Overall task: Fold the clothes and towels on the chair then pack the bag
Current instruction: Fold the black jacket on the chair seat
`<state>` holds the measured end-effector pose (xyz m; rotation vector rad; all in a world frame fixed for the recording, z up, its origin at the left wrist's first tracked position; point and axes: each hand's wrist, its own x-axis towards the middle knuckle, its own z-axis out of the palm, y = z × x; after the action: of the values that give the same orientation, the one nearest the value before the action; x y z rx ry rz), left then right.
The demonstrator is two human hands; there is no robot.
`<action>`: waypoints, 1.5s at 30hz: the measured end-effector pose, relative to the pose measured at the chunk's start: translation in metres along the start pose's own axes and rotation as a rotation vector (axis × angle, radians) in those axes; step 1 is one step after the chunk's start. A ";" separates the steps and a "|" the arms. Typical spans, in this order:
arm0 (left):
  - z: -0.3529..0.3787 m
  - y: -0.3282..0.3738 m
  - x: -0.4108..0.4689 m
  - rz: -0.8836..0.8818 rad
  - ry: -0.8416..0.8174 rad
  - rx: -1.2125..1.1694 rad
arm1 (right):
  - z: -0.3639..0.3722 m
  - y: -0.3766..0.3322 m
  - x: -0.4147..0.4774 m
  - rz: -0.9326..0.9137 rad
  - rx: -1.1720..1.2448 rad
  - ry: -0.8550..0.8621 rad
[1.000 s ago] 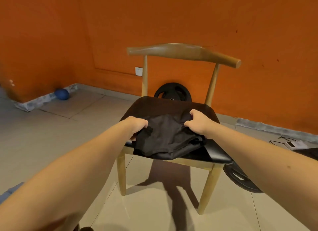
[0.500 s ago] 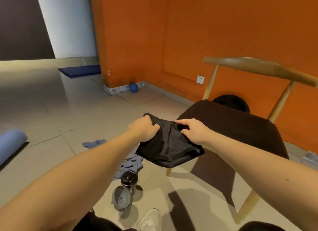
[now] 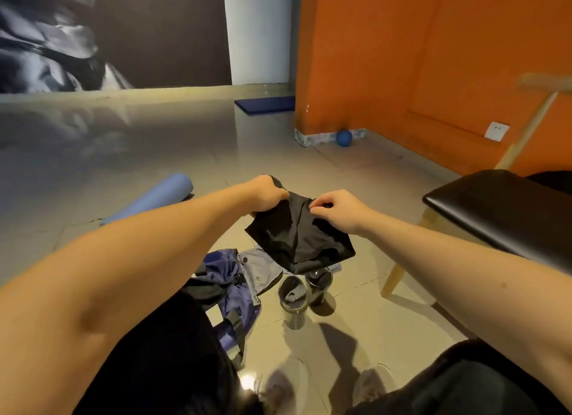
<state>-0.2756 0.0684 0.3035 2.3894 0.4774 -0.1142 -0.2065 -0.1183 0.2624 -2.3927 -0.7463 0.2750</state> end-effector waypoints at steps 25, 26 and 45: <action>0.001 -0.338 0.056 -0.415 0.098 -0.515 | 0.302 -0.076 0.144 0.025 0.271 -0.493; 0.003 -0.362 0.063 -0.405 0.155 -0.336 | 0.314 -0.071 0.149 0.007 0.227 -0.507; 0.021 -0.444 0.108 -0.246 0.393 0.356 | 0.388 -0.063 0.152 -0.172 -0.135 -0.572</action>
<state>-0.3377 0.3971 -0.0093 2.6983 1.0088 0.1809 -0.2500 0.2015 -0.0090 -2.3670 -1.2513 0.8826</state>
